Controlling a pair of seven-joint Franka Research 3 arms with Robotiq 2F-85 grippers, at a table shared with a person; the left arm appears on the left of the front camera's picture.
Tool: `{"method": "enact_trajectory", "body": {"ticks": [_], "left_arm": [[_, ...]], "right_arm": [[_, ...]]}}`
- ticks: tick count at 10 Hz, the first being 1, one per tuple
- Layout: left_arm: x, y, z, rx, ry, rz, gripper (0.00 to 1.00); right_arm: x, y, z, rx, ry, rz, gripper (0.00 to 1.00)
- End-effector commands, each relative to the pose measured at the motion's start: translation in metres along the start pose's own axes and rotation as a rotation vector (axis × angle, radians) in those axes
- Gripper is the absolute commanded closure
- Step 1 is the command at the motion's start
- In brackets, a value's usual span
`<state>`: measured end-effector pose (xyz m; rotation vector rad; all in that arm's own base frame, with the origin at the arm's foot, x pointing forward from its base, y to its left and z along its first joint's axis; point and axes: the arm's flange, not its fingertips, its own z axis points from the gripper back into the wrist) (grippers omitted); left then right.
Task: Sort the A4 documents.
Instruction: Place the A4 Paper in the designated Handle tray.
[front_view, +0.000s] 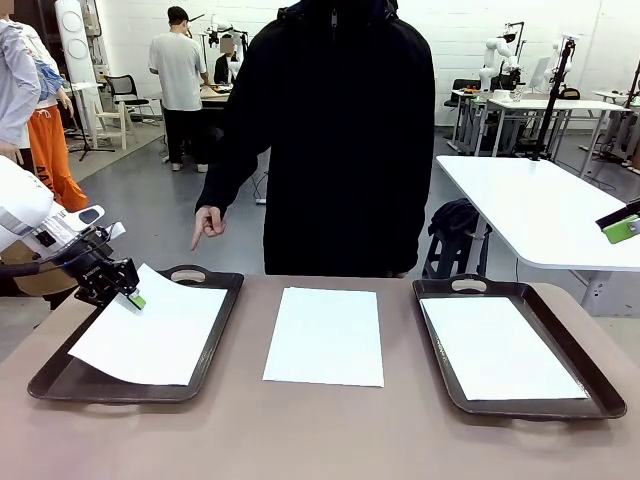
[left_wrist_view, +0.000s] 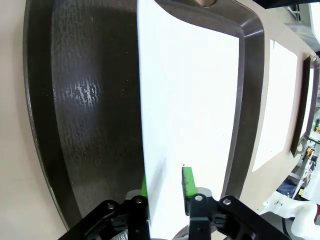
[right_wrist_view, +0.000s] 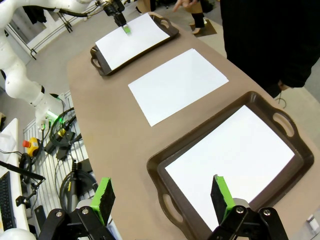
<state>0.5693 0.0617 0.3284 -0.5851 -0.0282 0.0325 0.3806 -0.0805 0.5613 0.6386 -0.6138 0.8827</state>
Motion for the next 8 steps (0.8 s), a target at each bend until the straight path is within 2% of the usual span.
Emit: {"method": "enact_trajectory", "body": {"ticks": [1,2,3,4,5,6,7,8], "left_arm": [[0.001,-0.004,0.006,0.049,0.009,0.011,0.67],[0.0,-0.005,0.009,0.053,0.014,0.006,0.41],[-0.002,-0.007,0.013,0.061,0.009,0.004,0.48],[-0.002,-0.008,0.015,0.098,0.004,0.017,0.22],[-0.002,-0.011,0.016,0.085,0.007,0.0,0.29],[-0.001,-0.014,0.017,0.091,0.002,-0.003,0.02],[-0.001,-0.015,0.018,0.104,-0.002,0.0,0.09],[0.0,-0.015,0.019,0.111,0.0,-0.002,0.0]], "right_arm": [[0.0,0.0,-0.001,-0.001,-0.001,0.001,0.0],[0.0,0.0,-0.001,-0.001,-0.001,0.001,0.0],[0.0,0.0,-0.001,-0.001,-0.001,0.001,0.0],[0.0,0.0,-0.001,-0.001,-0.001,0.001,0.0],[0.0,0.0,-0.001,-0.001,-0.001,0.001,0.0],[0.0,0.0,-0.001,-0.001,-0.001,0.001,0.0],[0.0,0.0,-0.001,-0.001,-0.001,0.001,0.0],[0.0,0.0,-0.001,-0.001,-0.001,0.001,0.0]]}}
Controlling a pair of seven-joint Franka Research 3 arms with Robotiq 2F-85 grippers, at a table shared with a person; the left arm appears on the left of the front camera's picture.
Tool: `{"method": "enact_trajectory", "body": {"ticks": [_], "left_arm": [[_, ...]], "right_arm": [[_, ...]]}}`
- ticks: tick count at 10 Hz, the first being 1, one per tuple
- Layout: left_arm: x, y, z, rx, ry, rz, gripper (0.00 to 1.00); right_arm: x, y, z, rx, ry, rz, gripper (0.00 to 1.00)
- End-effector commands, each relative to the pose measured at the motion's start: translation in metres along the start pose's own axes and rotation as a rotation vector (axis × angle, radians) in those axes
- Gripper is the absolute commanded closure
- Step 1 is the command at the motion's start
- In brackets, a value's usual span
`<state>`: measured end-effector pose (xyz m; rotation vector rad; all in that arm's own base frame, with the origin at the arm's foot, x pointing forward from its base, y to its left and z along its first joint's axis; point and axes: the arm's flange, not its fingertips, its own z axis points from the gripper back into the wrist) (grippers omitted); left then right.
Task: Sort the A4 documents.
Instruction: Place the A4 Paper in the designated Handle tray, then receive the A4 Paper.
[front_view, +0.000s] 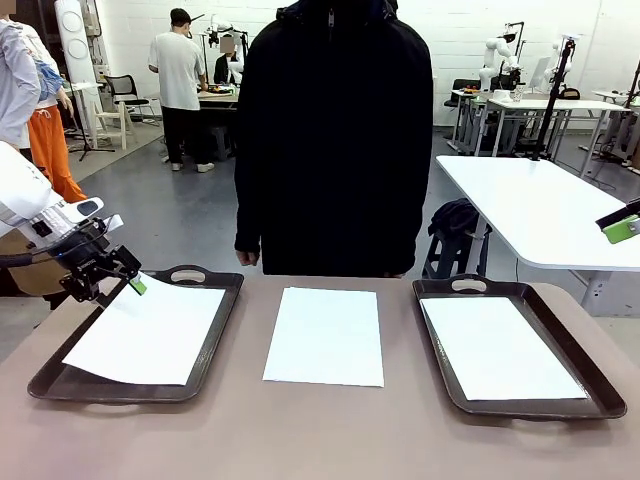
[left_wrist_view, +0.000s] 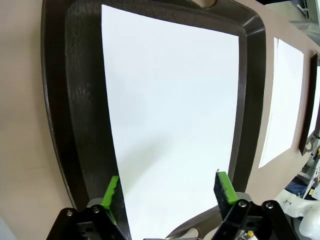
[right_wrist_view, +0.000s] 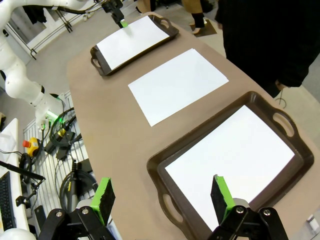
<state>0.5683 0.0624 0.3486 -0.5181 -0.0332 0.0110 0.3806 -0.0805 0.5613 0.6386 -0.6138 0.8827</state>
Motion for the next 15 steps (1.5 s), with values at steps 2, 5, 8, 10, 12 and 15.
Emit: {"method": "enact_trajectory", "body": {"ticks": [2,5,8,10,12,15], "left_arm": [[-0.0009,-0.0035,0.003,0.055,-0.006,0.019,0.0],[-0.0027,-0.0047,0.0059,0.057,-0.053,0.036,0.0],[0.0026,0.0005,0.0046,0.032,-0.031,0.007,0.0],[0.0026,0.0005,0.0046,0.032,-0.031,0.007,0.0],[0.0026,0.0005,0.0046,0.032,-0.031,0.007,0.0],[0.0026,0.0005,0.0046,0.032,-0.031,0.007,0.0]], "right_arm": [[-0.0002,0.0,-0.0005,-0.001,-0.001,0.001,0.0],[-0.0002,0.0,-0.0005,-0.001,-0.001,0.001,0.0],[-0.0002,0.0,-0.0005,-0.001,-0.001,0.001,0.0],[-0.0002,0.0,-0.0005,-0.001,-0.001,0.001,0.0],[-0.0002,0.0,-0.0005,-0.001,-0.001,0.001,0.0],[-0.0002,0.0,-0.0005,-0.001,-0.001,0.001,0.0]]}}
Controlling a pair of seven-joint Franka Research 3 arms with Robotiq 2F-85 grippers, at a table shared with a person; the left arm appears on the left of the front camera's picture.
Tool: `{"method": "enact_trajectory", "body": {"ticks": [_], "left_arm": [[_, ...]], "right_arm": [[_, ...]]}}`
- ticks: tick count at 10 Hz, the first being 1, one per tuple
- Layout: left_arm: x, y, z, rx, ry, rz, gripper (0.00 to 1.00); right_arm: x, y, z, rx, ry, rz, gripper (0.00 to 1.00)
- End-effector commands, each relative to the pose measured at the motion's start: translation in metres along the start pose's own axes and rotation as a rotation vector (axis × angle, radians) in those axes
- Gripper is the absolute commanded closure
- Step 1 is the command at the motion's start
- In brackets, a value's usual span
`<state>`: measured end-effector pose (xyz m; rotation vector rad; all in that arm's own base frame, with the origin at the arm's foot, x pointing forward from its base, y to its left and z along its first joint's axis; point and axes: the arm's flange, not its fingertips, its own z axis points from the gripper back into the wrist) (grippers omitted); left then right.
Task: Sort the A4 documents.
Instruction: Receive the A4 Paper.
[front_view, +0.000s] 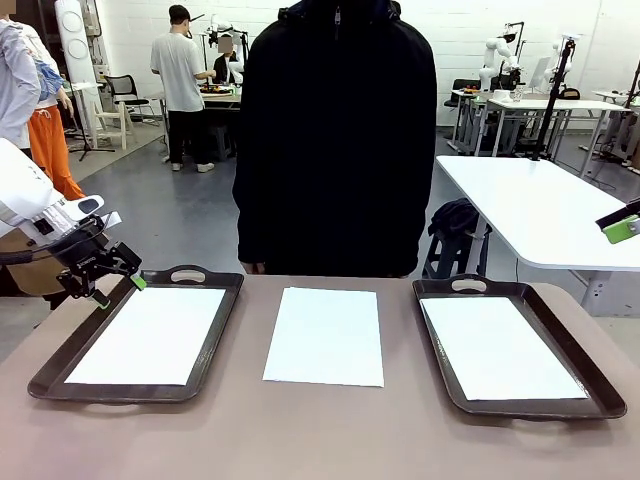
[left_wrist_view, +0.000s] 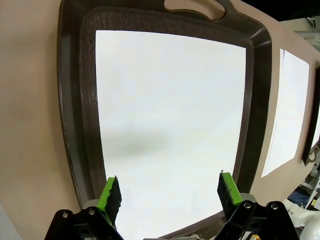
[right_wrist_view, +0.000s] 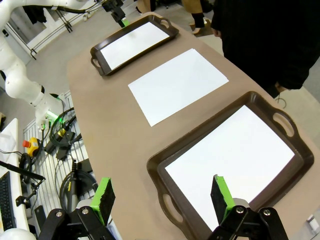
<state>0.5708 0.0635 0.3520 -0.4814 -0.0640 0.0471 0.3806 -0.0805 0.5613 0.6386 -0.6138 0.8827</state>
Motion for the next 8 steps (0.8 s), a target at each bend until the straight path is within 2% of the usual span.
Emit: {"method": "enact_trajectory", "body": {"ticks": [1,6,8], "left_arm": [[0.0,0.001,0.001,-0.005,0.008,-0.019,0.0],[0.0,0.0,0.0,0.0,0.0,0.0,0.0],[-0.011,-0.072,0.023,0.002,-0.021,-0.347,0.0]], "right_arm": [[0.0,0.0,-0.001,-0.001,-0.001,0.001,0.0],[0.0,0.0,-0.001,-0.001,-0.001,0.001,0.0],[0.0,0.0,-0.001,-0.001,-0.001,0.001,0.0]]}}
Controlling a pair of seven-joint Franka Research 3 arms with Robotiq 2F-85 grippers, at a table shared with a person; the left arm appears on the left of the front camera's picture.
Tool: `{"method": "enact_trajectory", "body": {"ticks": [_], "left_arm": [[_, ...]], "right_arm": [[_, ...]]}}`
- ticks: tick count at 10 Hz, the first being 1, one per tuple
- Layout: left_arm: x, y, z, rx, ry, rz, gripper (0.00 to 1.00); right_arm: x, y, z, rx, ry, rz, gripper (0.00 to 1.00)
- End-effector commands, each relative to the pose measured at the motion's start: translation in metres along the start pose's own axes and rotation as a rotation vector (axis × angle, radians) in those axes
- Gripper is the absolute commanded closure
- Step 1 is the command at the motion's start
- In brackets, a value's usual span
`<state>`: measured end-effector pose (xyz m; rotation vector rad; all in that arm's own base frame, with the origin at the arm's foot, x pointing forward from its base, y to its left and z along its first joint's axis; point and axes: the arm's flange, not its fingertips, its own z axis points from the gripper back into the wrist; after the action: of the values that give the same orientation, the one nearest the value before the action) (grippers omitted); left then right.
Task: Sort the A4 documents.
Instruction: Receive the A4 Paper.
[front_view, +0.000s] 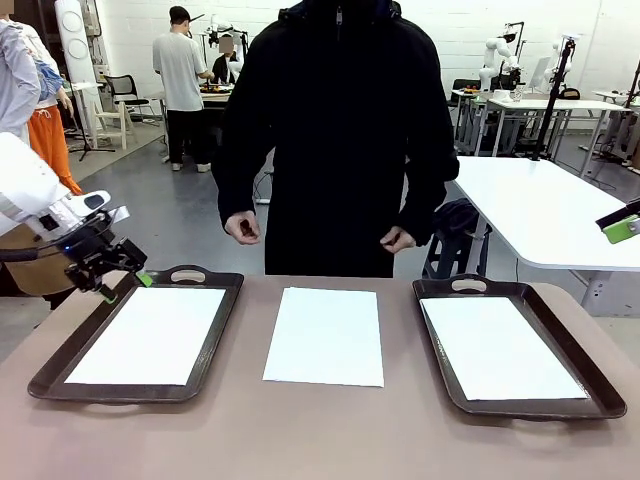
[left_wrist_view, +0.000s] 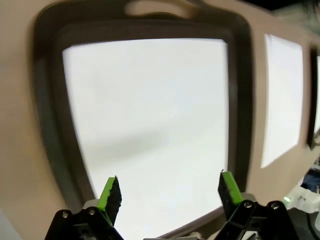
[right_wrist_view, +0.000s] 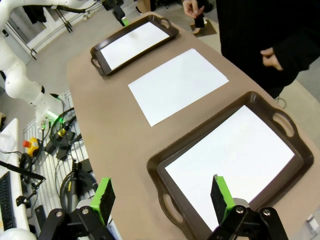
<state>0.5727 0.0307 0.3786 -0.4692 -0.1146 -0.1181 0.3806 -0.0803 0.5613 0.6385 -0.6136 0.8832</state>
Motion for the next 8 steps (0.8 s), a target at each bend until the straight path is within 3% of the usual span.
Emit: {"method": "enact_trajectory", "body": {"ticks": [1,2,4,6,8], "left_arm": [[-0.017,-0.072,0.038,-0.035,-0.033,-0.438,0.0],[-0.029,-0.097,0.058,-0.075,-0.044,-0.596,0.0],[-0.056,-0.109,0.089,-0.223,-0.008,-0.832,0.0],[-0.079,-0.111,0.12,-0.257,-0.065,-0.895,0.0],[-0.085,-0.122,0.127,-0.26,-0.05,-1.074,0.0]], "right_arm": [[0.0,0.0,0.0,-0.002,-0.001,0.0,0.0],[0.0,0.0,0.0,-0.002,-0.001,0.0,0.0],[0.0,0.0,0.0,-0.002,-0.001,0.0,0.0],[0.0,0.0,0.0,-0.002,-0.001,0.0,0.0],[0.0,0.0,0.0,-0.002,-0.001,0.0,0.0]]}}
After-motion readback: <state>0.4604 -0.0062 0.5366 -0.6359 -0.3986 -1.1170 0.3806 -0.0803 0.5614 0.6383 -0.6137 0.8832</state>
